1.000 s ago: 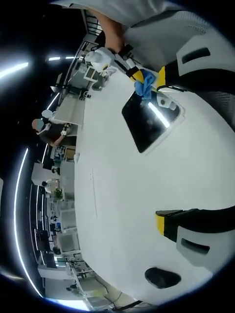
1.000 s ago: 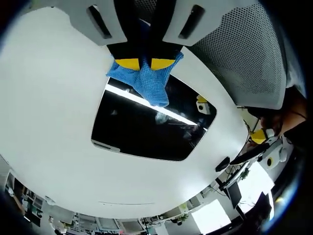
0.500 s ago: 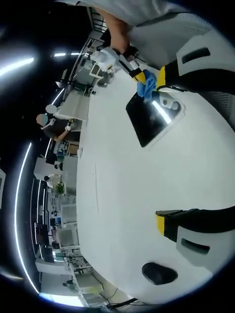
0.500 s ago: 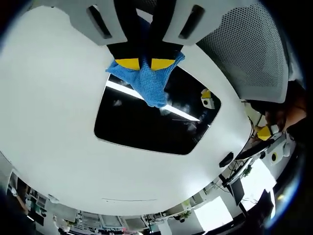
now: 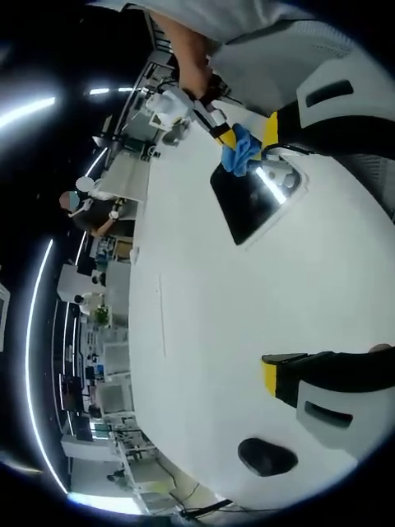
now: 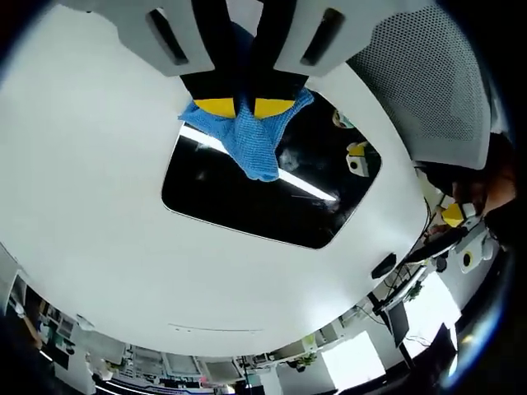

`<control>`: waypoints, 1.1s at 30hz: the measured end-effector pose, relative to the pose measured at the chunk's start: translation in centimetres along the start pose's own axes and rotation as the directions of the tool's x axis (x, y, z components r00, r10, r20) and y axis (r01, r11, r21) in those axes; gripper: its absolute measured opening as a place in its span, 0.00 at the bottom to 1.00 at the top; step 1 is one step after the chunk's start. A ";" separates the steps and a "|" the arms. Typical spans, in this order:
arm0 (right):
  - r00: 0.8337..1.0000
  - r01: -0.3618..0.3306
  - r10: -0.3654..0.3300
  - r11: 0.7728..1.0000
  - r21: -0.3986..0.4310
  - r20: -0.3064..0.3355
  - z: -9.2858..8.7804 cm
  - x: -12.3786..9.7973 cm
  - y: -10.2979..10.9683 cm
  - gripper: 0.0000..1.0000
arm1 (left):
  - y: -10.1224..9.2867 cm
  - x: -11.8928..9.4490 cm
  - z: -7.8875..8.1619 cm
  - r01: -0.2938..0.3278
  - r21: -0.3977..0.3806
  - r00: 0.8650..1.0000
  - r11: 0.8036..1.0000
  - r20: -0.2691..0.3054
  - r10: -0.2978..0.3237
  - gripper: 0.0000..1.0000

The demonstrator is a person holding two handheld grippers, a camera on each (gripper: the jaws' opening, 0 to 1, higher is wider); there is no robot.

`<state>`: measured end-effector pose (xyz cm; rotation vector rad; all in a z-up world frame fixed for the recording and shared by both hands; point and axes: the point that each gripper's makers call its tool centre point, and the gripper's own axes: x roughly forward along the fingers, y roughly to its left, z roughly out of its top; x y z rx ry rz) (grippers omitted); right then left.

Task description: Wipe the mirror surface with the cleaning cloth until all visible marks leave the cleaned area.

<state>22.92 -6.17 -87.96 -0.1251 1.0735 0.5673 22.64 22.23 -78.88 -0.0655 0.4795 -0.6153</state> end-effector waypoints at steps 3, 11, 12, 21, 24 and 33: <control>1.000 -0.001 0.001 1.000 0.001 -0.005 0.5 0.2 -0.4 0.00 | 0.0 0.0 -0.2 0.000 0.005 1.000 1.000 -0.004 0.000 0.99; 1.000 -0.001 0.001 1.000 -0.007 -0.008 1.9 0.9 -1.3 0.00 | 0.0 0.1 -0.7 -0.010 0.011 1.000 1.000 -0.017 0.010 0.99; 1.000 0.000 0.000 1.000 -0.007 -0.006 2.0 1.0 -1.4 0.00 | 0.0 0.1 -0.7 -0.011 0.011 1.000 1.000 -0.018 0.011 0.99; 1.000 0.000 0.000 1.000 -0.012 -0.008 3.3 1.5 -2.2 0.00 | -0.1 0.3 -0.8 -0.014 0.007 1.000 1.000 -0.028 0.014 0.99; 1.000 0.001 -0.001 1.000 -0.010 -0.007 3.5 1.6 -2.4 0.00 | -0.3 0.4 -0.6 -0.009 0.013 1.000 1.000 -0.028 0.009 0.99; 1.000 0.017 -0.017 1.000 -0.021 0.004 4.6 2.1 -3.1 0.00 | -0.9 0.3 0.3 -0.007 0.027 0.999 1.000 -0.031 0.008 0.99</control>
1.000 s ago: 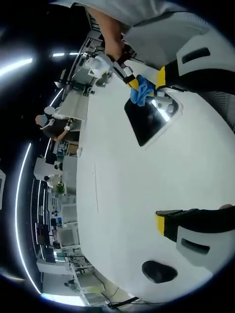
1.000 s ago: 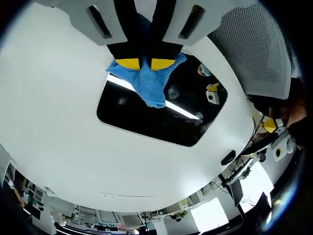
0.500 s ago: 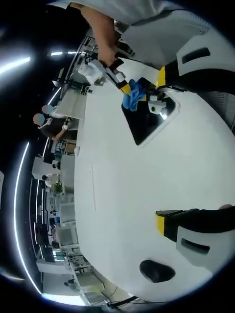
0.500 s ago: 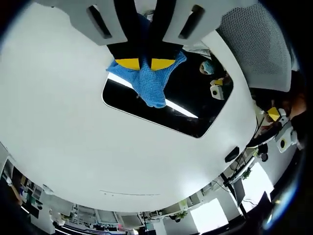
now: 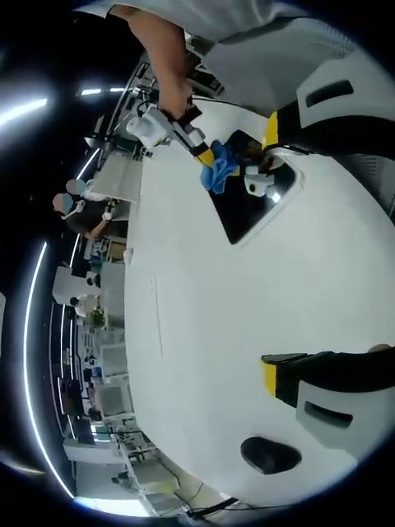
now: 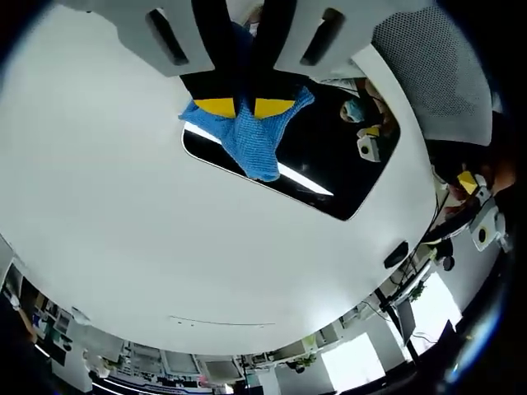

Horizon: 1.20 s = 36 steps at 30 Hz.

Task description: Wipe the mirror surface with the cleaning cloth until all visible marks leave the cleaned area.

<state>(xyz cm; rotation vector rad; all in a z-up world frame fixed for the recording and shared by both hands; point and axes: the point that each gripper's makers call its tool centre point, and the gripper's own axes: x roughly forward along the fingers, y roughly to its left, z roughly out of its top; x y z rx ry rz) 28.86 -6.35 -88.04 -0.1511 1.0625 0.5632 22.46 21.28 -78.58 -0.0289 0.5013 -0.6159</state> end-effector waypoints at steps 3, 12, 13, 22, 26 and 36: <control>1.000 0.019 -0.019 1.000 0.013 0.011 0.7 0.3 -0.6 0.00 | 0.2 -0.1 0.0 -0.002 0.003 1.000 1.000 -0.003 0.002 0.99; 1.000 0.029 -0.029 0.999 -0.015 0.008 2.0 1.1 -1.4 0.00 | 0.4 -0.3 -0.4 -0.010 -0.011 1.000 1.000 -0.004 0.010 0.99; 1.000 0.029 -0.029 0.999 -0.015 0.007 2.1 1.1 -1.4 0.00 | 0.4 -0.3 -0.2 -0.013 -0.013 1.000 1.000 0.003 0.014 0.99; 1.000 0.023 -0.023 0.999 -0.047 0.003 2.5 1.2 -1.5 0.00 | 0.7 0.0 0.0 -0.013 -0.018 1.000 1.000 0.002 0.013 0.99; 1.000 0.003 -0.002 0.998 -0.063 0.014 2.5 0.4 -1.3 0.00 | 0.4 0.2 0.3 -0.004 -0.008 1.000 1.000 0.000 0.004 0.99; 1.000 -0.002 0.006 0.989 -0.147 0.028 1.9 -4.5 -3.1 0.00 | 0.5 0.1 0.0 -0.001 -0.007 1.000 1.000 0.002 0.001 0.99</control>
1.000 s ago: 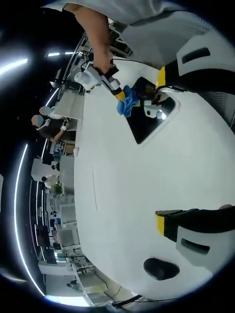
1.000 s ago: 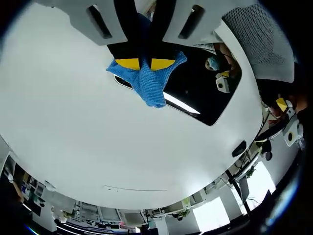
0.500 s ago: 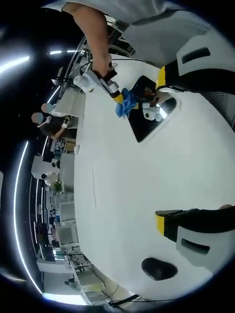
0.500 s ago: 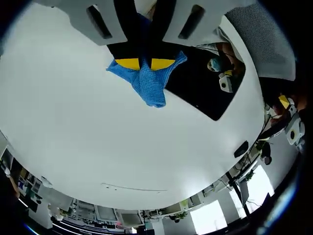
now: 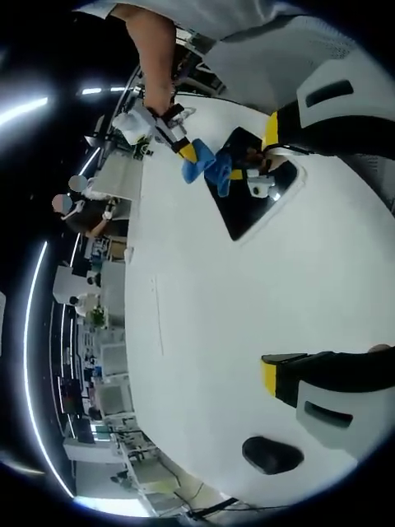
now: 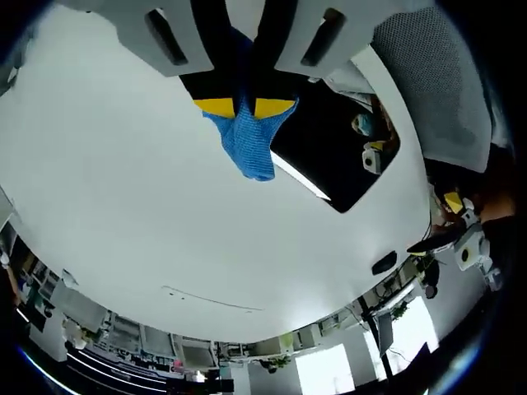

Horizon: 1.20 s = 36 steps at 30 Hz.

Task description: Wipe the mirror surface with the cleaning cloth until all visible marks leave the cleaned area.

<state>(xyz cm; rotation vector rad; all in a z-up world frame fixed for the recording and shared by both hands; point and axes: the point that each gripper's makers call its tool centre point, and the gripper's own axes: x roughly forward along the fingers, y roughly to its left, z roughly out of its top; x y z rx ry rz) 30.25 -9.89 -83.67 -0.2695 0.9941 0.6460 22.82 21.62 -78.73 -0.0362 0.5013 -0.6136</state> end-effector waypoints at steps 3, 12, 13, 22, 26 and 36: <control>1.000 0.012 -0.012 1.000 0.016 -0.006 -1.0 -1.1 -1.3 0.00 | -0.1 0.0 -0.2 0.001 -0.004 1.000 1.000 -0.001 -0.001 0.99; 0.997 0.069 -0.072 0.981 0.182 0.007 -5.0 -1.2 -5.7 0.01 | 0.9 0.1 -1.0 0.006 -0.007 1.000 1.000 -0.005 -0.006 0.99; 0.998 0.066 -0.070 0.978 0.197 0.009 -5.1 -1.1 -5.8 0.01 | 0.9 0.2 -1.0 0.006 -0.007 1.000 1.000 -0.006 -0.006 0.99; 0.997 0.078 -0.078 0.977 0.197 -0.005 -6.4 1.0 -5.7 0.02 | 1.6 0.0 -0.8 -0.003 -0.004 1.000 1.000 -0.002 0.003 0.99; 0.995 0.099 -0.098 0.981 0.166 -0.017 -7.0 1.5 -5.7 0.02 | 1.5 -0.2 -0.9 -0.004 -0.003 1.000 1.000 -0.003 0.004 0.99; 0.993 0.105 -0.116 0.959 0.264 0.027 -6.7 1.3 -5.9 0.08 | 1.2 -0.6 -0.7 -0.009 -0.001 1.000 1.000 0.005 0.009 0.99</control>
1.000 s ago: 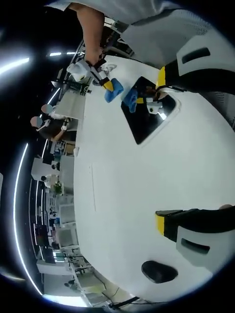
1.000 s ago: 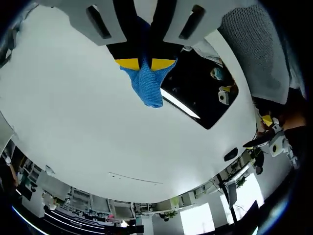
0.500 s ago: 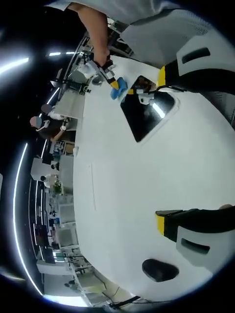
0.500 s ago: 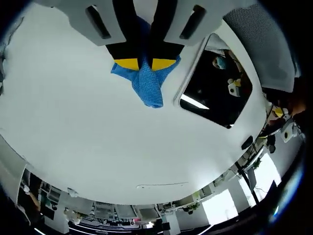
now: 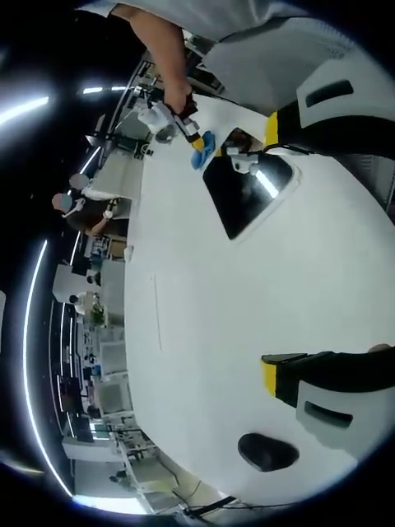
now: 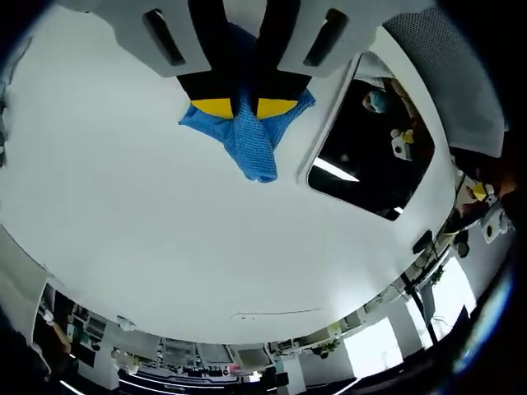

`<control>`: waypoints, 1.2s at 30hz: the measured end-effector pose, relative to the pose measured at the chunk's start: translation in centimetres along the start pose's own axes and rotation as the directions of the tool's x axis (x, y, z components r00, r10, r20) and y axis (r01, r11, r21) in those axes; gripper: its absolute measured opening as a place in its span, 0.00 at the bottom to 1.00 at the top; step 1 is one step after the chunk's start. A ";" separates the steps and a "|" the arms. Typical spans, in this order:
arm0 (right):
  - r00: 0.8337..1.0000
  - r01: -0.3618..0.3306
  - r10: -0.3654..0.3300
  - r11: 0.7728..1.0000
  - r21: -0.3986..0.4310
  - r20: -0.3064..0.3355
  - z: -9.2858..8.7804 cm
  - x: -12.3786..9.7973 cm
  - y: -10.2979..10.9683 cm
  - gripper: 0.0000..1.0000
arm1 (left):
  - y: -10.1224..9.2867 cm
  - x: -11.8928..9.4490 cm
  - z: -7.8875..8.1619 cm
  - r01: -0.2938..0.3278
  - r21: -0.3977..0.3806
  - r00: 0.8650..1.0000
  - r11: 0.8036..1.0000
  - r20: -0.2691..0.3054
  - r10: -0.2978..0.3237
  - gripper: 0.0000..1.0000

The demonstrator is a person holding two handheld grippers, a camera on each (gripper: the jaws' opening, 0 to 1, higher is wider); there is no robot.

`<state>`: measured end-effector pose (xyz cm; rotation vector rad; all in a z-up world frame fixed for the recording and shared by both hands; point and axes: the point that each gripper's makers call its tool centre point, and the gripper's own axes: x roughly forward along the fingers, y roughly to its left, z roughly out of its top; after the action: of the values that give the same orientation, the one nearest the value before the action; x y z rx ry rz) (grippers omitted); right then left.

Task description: Wipe the mirror surface with the cleaning cloth until all visible marks leave the cleaned area.

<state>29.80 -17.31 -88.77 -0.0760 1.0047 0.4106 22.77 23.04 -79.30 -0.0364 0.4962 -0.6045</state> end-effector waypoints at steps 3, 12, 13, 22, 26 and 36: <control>0.998 -0.029 0.029 1.000 0.002 0.052 1.2 -0.6 0.5 0.34 | -0.1 -0.3 0.4 -0.002 0.006 1.000 1.000 0.008 0.002 0.99; 0.963 -0.094 0.144 0.972 -0.215 0.226 2.3 -5.0 2.4 0.67 | 0.1 -0.8 0.6 -0.008 0.014 1.000 1.000 0.017 0.007 0.99; 0.956 -0.102 0.159 0.968 -0.230 0.245 2.1 -5.4 2.7 0.71 | 0.1 -0.8 0.5 -0.005 0.022 1.000 1.000 0.020 0.005 0.99; 0.954 -0.031 0.102 0.969 -0.244 0.282 -2.3 -8.6 1.1 0.94 | 0.0 0.1 0.1 0.011 0.021 1.000 1.000 0.027 -0.011 0.99; 0.939 -0.039 0.103 0.980 -0.197 0.328 -3.2 -10.3 0.6 0.98 | 0.0 -0.2 -0.5 -0.017 0.079 1.000 0.997 0.006 0.017 0.99; 0.944 -0.023 0.082 0.983 -0.184 0.319 -4.8 -10.8 0.6 0.98 | 0.7 -1.3 -0.7 -0.012 0.043 1.000 0.999 -0.003 0.012 0.99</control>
<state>20.66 -21.22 -82.27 -0.1376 0.6423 0.5432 21.95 24.44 -79.47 0.0086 0.4861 -0.6037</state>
